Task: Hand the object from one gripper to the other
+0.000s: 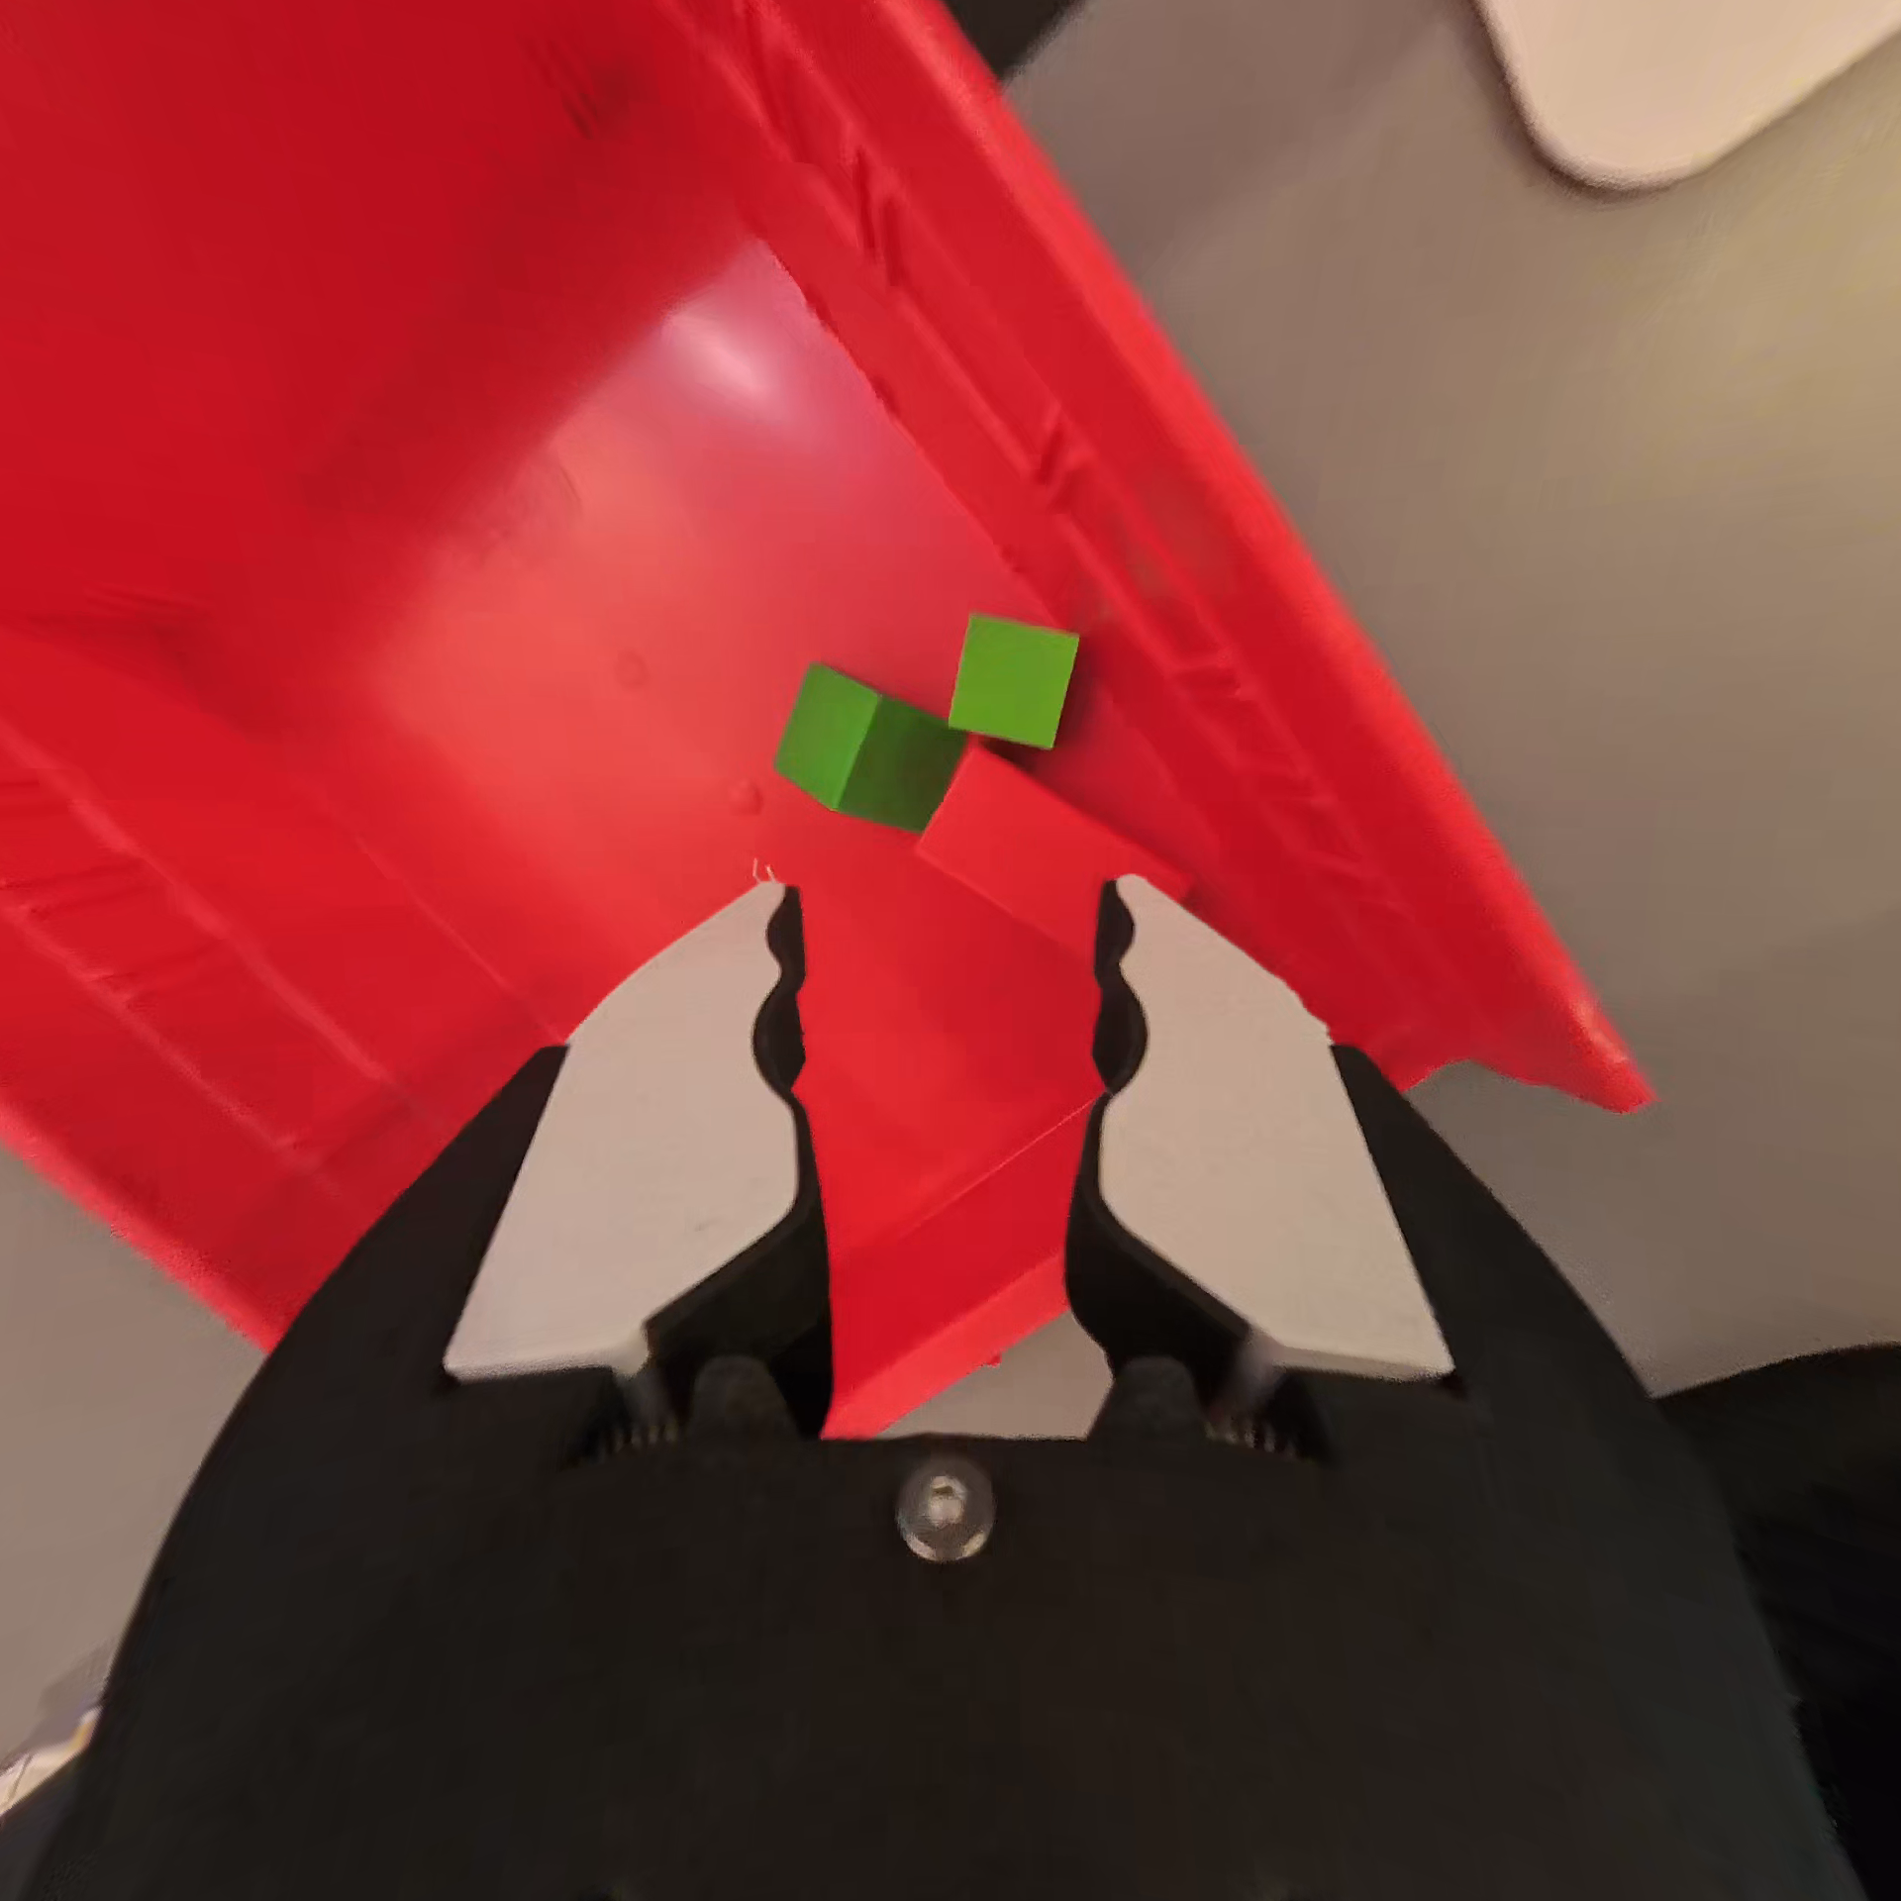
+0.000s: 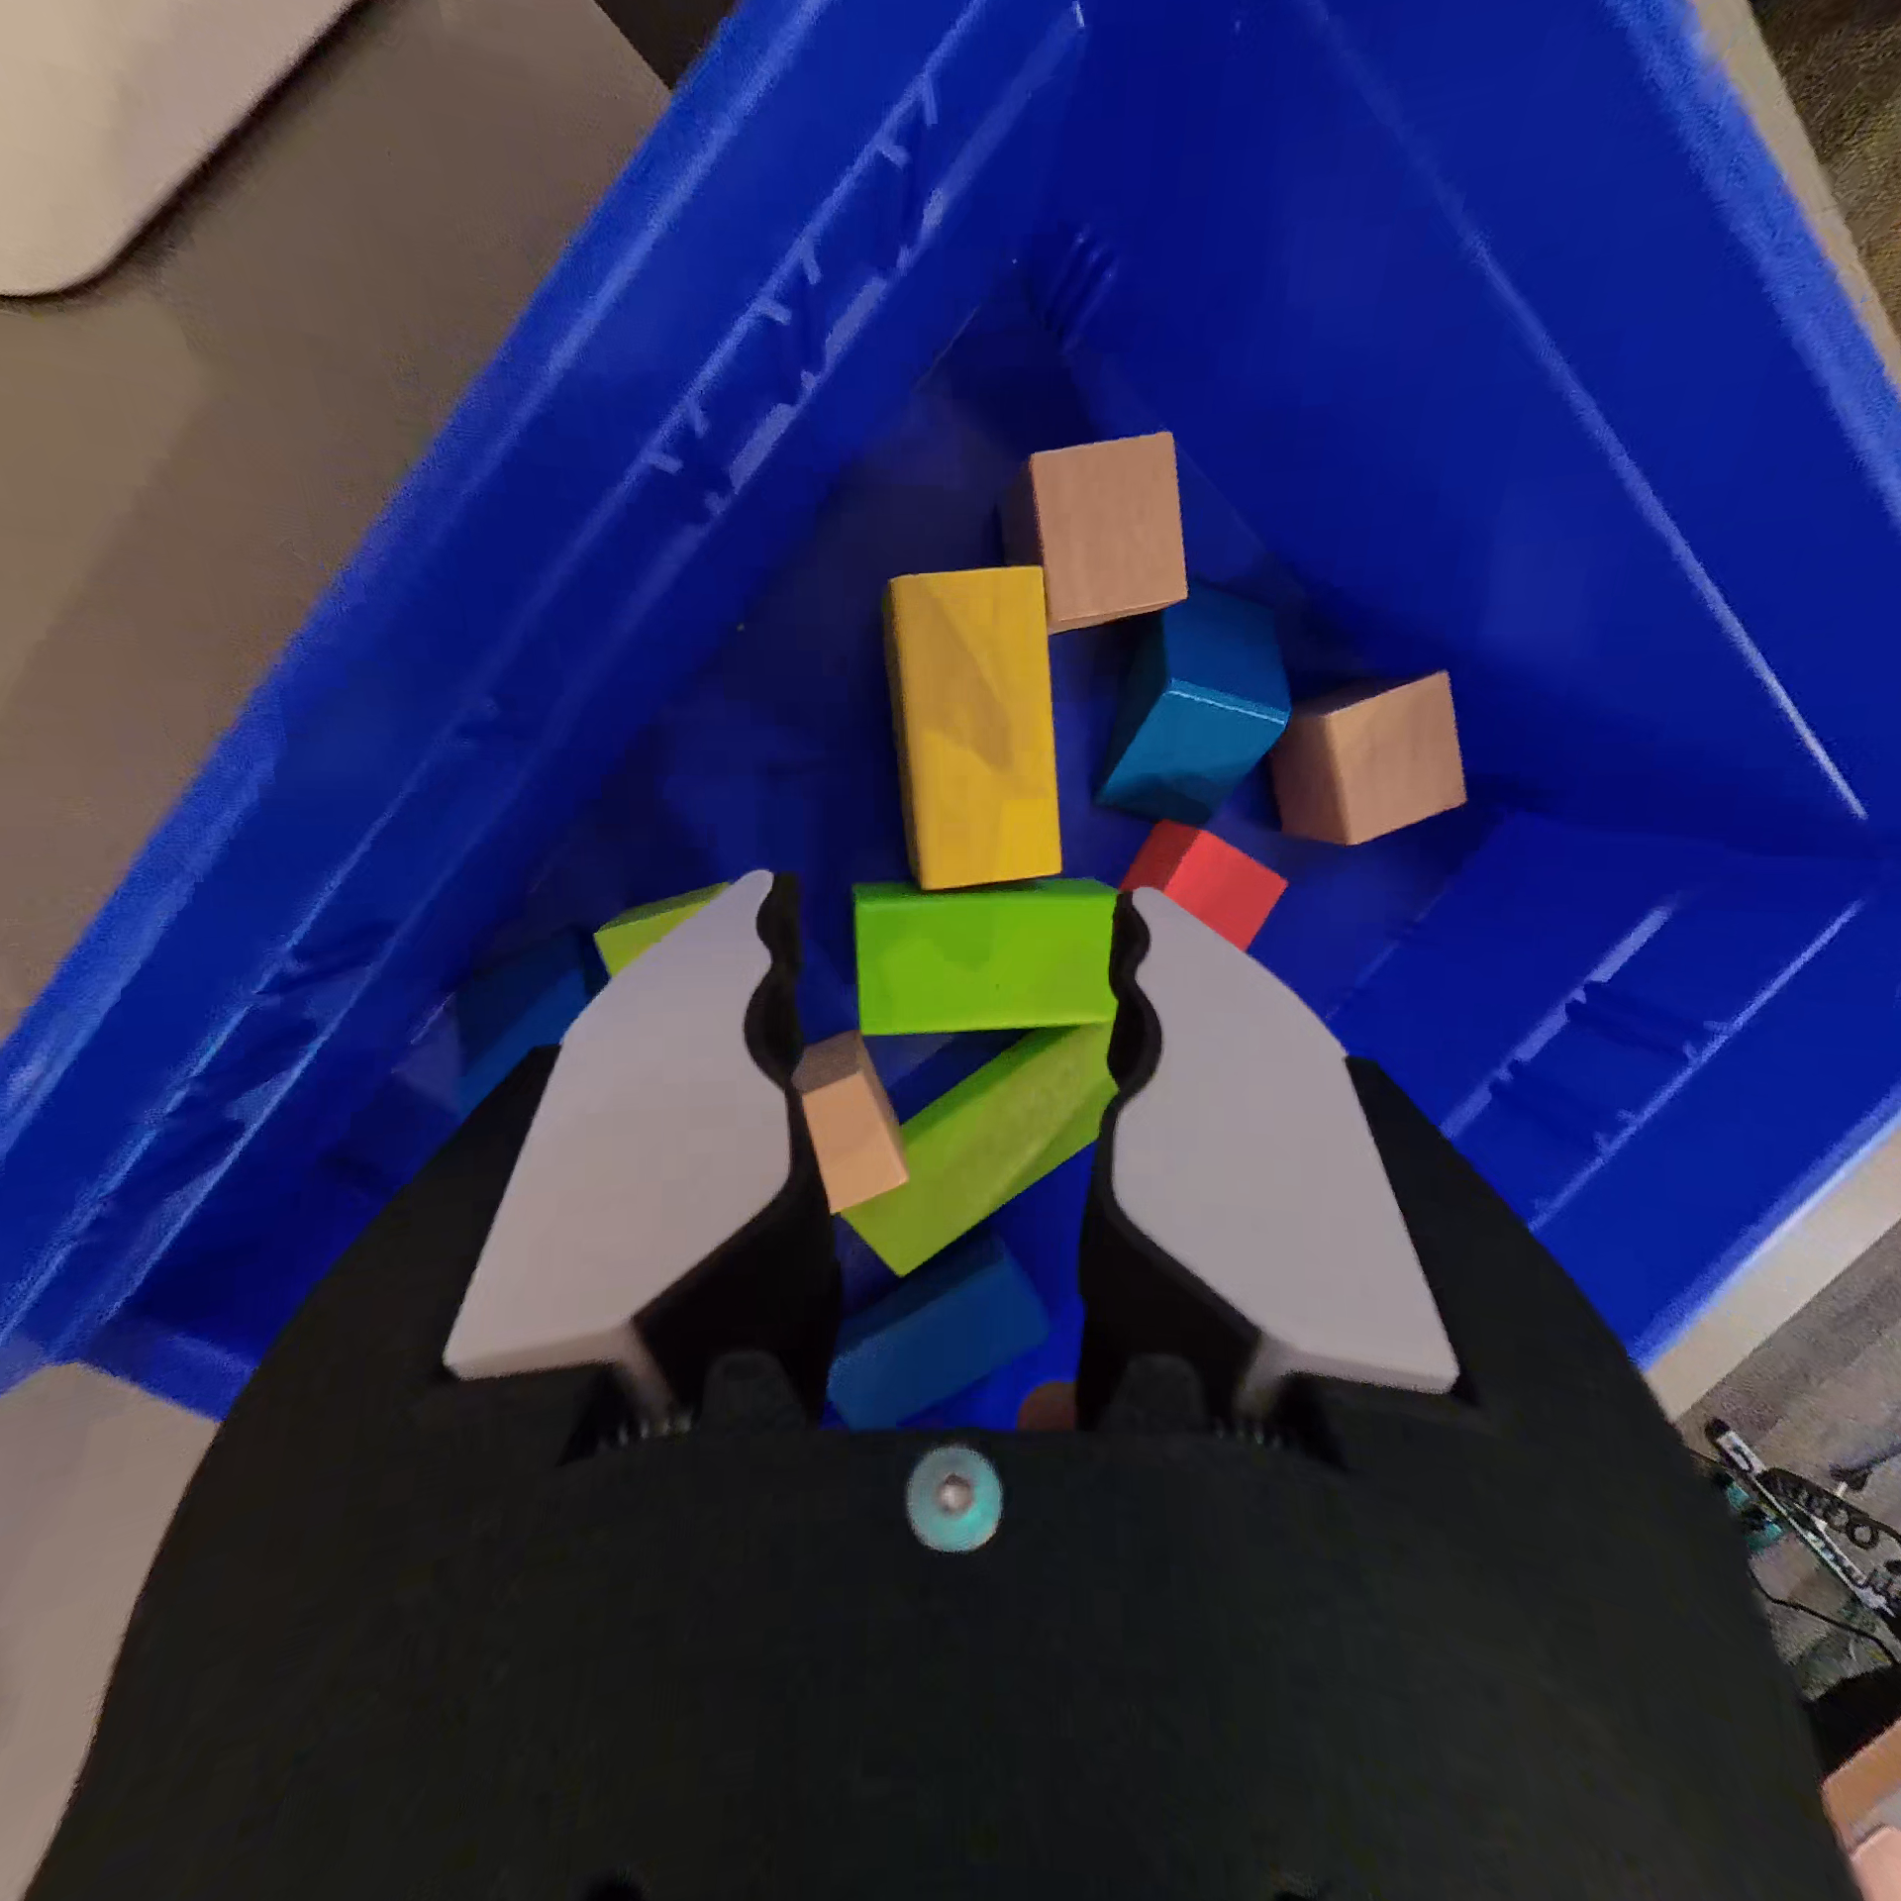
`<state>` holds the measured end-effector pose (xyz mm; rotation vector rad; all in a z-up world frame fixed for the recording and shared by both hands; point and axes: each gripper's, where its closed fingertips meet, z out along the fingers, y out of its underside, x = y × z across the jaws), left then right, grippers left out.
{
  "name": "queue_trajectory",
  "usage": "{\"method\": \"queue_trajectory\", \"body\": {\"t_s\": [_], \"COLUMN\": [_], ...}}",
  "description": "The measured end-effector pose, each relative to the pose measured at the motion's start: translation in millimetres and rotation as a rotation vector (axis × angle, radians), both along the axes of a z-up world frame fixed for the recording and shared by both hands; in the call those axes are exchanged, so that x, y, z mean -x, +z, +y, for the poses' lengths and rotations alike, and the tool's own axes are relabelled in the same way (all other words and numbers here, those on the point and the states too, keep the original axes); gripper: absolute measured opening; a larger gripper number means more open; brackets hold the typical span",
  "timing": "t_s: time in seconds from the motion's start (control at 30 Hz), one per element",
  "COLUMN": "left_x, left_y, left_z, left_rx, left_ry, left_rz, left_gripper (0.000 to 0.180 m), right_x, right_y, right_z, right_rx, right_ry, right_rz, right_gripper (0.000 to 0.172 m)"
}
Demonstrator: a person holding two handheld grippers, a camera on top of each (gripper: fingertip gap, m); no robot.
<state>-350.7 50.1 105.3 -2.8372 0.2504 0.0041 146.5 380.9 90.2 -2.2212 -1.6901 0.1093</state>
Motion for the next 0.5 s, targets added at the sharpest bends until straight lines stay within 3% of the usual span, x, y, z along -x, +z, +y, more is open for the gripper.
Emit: {"method": "queue_trajectory", "body": {"t_s": [0.07,0.13,0.27,0.33,0.37,0.5], "left_x": [2.5,-5.6,-23.2,-22.1,-20.9,1.8], "left_y": [-21.2,-36.9,-58.5,-69.3,-68.0,-67.8], "left_z": [-8.8,-9.1,-8.2,-14.8,-16.2,-33.1], "left_rx": [0.086,0.108,0.128,0.17,0.171,0.249], "left_ry": [0.026,0.103,0.24,0.25,0.241,0.169], "left_rz": [-0.018,-0.106,-0.248,-0.205,-0.192,-0.072], "left_gripper": [0.051,0.064,0.073,0.073,0.059,0.063], "right_x": [-0.9,0.7,7.3,13.4,15.4,16.4], "right_y": [10.0,17.6,27.4,30.7,31.6,33.9], "right_z": [-5.5,-13.2,-23.7,-29.7,-32.4,-38.7], "right_rx": [-0.019,-0.028,-0.053,-0.054,-0.054,-0.061], "right_ry": [-0.01,-0.01,-0.009,-0.001,0.005,0.018], "right_rz": [0.009,0.015,0.016,0.031,0.032,0.028], "right_gripper": [0.052,0.052,0.051,0.05,0.05,0.049]}}
